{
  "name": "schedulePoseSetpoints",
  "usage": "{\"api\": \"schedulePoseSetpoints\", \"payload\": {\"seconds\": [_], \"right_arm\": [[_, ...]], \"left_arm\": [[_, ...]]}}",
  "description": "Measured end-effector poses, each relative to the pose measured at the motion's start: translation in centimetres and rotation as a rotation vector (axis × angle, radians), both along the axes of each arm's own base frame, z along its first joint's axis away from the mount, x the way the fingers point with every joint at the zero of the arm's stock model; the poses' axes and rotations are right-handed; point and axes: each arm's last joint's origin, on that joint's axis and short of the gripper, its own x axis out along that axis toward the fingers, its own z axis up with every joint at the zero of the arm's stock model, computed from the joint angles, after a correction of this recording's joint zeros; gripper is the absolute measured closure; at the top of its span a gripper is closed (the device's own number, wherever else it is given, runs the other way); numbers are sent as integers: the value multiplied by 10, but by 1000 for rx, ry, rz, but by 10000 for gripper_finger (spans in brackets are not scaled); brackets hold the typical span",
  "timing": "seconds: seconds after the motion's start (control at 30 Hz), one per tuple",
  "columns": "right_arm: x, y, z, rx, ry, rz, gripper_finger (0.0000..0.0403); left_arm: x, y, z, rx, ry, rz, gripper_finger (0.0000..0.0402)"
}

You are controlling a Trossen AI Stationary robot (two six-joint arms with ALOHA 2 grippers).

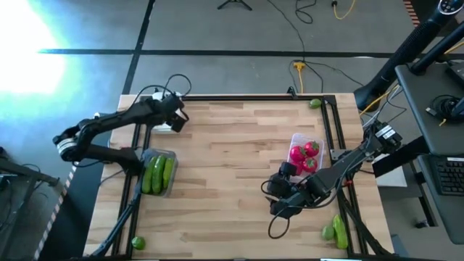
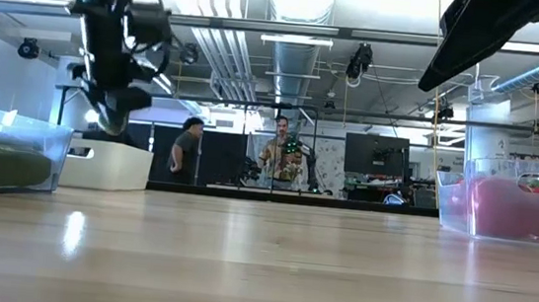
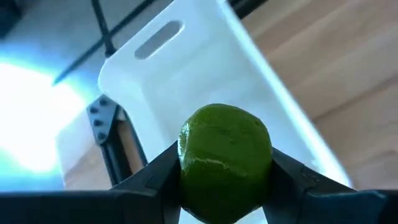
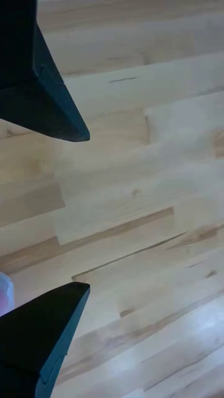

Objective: Sort produce into baskets
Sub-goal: Put the lime into the white bin

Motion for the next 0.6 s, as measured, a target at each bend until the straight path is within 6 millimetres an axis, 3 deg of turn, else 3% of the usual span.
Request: {"api": "schedulePoseSetpoints", "payload": {"seconds": [0.23, 0.6], "right_arm": [[-1, -1, -3, 3, 6, -12, 22], [0, 3, -4, 93, 16, -6, 22]], "left_arm": [[-2, 20, -22, -181, -15, -2, 247], [7, 30, -48, -253, 54, 2, 242]]}}
